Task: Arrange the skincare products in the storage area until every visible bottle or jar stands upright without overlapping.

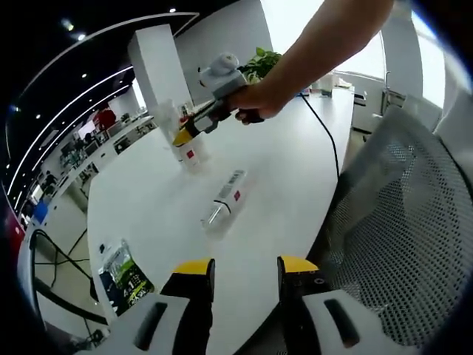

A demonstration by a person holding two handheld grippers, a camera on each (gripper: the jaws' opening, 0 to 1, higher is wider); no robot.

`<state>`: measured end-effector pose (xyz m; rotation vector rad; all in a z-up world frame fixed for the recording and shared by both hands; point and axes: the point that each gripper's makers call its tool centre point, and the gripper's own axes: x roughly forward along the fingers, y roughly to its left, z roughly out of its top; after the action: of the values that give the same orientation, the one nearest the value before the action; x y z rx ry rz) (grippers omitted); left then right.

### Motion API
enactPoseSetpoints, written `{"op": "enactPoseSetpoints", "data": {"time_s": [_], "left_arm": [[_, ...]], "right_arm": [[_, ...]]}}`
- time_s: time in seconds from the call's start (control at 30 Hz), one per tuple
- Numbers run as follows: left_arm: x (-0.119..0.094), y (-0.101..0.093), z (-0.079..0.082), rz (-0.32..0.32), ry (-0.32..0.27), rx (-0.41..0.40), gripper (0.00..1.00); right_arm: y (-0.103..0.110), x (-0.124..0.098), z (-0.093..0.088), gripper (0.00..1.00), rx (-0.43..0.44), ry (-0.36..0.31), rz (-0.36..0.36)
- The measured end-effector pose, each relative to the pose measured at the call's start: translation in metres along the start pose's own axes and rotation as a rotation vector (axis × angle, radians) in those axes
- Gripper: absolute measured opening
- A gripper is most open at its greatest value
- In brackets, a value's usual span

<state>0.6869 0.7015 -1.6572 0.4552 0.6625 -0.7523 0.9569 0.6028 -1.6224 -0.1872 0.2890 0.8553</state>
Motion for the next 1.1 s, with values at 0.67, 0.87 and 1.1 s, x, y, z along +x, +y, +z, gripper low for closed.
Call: {"op": "enactPoseSetpoints", "data": {"time_s": [0.67, 0.87, 1.1], "left_arm": [[0.0, -0.001, -0.001, -0.004, 0.003, 0.005, 0.34], [-0.001, -0.001, -0.001, -0.003, 0.003, 0.007, 0.34], [0.0, -0.001, -0.001, -0.003, 0.008, 0.01, 0.34]], "right_arm": [[-0.002, -0.005, -0.007, 0.2, 0.015, 0.004, 0.001], [-0.002, -0.004, -0.011, 0.26, 0.04, 0.036, 0.0], [0.001, -0.002, -0.028, 0.26, 0.111, 0.106, -0.01]]}}
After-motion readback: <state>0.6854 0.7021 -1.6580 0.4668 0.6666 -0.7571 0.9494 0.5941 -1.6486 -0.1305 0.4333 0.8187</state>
